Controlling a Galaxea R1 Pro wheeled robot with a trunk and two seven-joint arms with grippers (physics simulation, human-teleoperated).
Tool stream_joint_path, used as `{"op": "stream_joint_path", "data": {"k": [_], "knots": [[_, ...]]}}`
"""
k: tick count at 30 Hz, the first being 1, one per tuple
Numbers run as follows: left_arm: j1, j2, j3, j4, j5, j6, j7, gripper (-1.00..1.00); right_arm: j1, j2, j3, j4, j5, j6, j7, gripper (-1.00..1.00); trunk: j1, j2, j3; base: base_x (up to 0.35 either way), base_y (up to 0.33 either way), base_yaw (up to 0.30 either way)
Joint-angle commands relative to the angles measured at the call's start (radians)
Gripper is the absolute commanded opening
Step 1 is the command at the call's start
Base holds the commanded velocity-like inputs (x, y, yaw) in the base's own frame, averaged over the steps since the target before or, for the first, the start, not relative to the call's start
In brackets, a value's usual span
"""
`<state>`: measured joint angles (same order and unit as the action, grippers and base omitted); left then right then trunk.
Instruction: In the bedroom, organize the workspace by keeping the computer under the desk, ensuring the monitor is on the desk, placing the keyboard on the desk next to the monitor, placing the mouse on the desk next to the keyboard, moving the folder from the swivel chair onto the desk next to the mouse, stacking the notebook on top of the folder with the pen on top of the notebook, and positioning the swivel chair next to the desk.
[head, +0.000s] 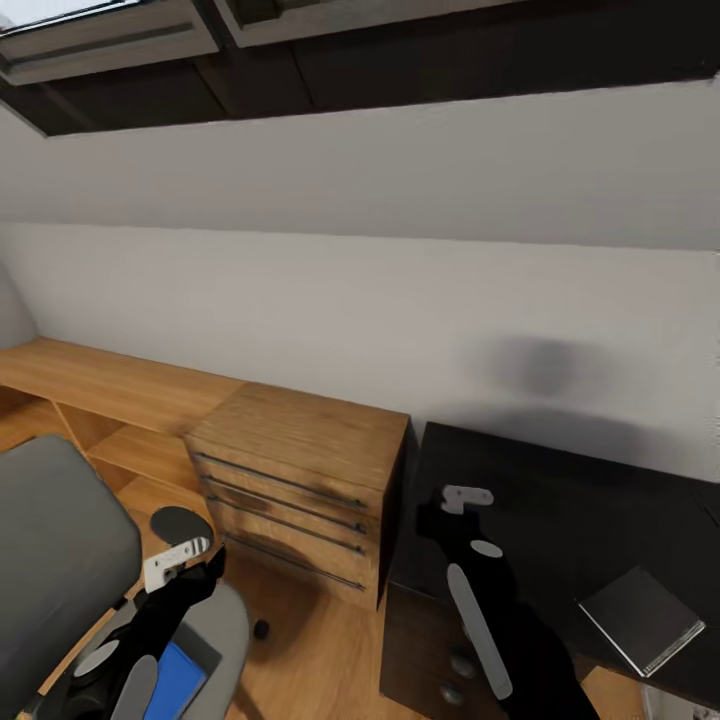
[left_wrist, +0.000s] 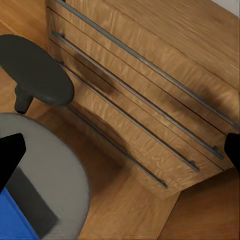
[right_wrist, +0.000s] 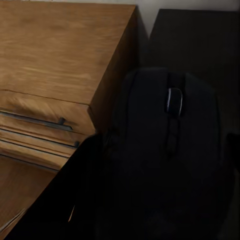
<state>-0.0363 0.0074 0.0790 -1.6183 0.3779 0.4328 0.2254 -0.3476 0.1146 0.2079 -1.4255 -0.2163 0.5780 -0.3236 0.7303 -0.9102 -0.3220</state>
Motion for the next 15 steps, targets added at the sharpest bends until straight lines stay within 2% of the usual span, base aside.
{"op": "stream_joint_path", "data": {"k": [1, 7, 8, 9, 10, 13, 14, 15], "knots": [[-0.001, 0.000, -0.006, -0.002, 0.010, 0.005, 0.010, 1.00, 0.000, 0.000, 0.001, -0.005, -0.012, 0.000, -0.009, -1.00, -0.004, 0.006, 0.002, -0.288, 0.000, 0.000], [-0.001, 0.000, -0.031, -0.001, 0.010, 0.009, 0.016, 1.00, 0.002, 0.004, 0.002, -0.044, -0.012, -0.003, -0.011, -1.00, -0.027, 0.048, 0.021, -0.328, 0.000, 0.000], [-0.001, 0.001, -0.121, 0.006, 0.008, 0.148, 0.065, 1.00, 0.003, 0.001, 0.001, -0.052, -0.012, -0.003, -0.012, -1.00, -0.031, 0.055, 0.024, -0.341, 0.000, 0.000], [-0.001, 0.001, -0.131, 0.012, 0.009, 0.168, 0.098, 1.00, 0.004, 0.001, 0.000, -0.054, -0.012, -0.003, -0.012, -1.00, -0.035, 0.062, 0.027, -0.341, 0.000, -0.038], [-0.001, 0.002, -0.172, 0.171, 0.009, 0.194, 0.195, 1.00, 0.014, 0.001, -0.010, -0.057, -0.013, -0.003, -0.011, -1.00, -0.039, 0.069, 0.030, -0.341, 0.000, -0.258], [-0.001, 0.005, -0.178, 0.330, 0.006, 0.159, 0.206, 1.00, 0.019, 0.001, -0.013, -0.058, -0.037, -0.003, -0.012, -1.00, -0.050, 0.090, 0.040, -0.338, 0.000, -0.277], [-0.001, 0.006, -0.192, 0.408, 0.006, 0.093, 0.207, 1.00, 0.021, 0.001, -0.014, -0.060, -0.061, -0.003, -0.012, -1.00, -0.054, 0.097, 0.043, -0.166, 0.000, -0.289], [-0.001, 0.007, -0.211, 0.451, 0.006, 0.040, 0.206, 1.00, 0.022, 0.001, -0.014, -0.062, -0.069, -0.003, -0.012, -1.00, -0.058, 0.104, 0.046, -0.106, 0.000, -0.290]]}}
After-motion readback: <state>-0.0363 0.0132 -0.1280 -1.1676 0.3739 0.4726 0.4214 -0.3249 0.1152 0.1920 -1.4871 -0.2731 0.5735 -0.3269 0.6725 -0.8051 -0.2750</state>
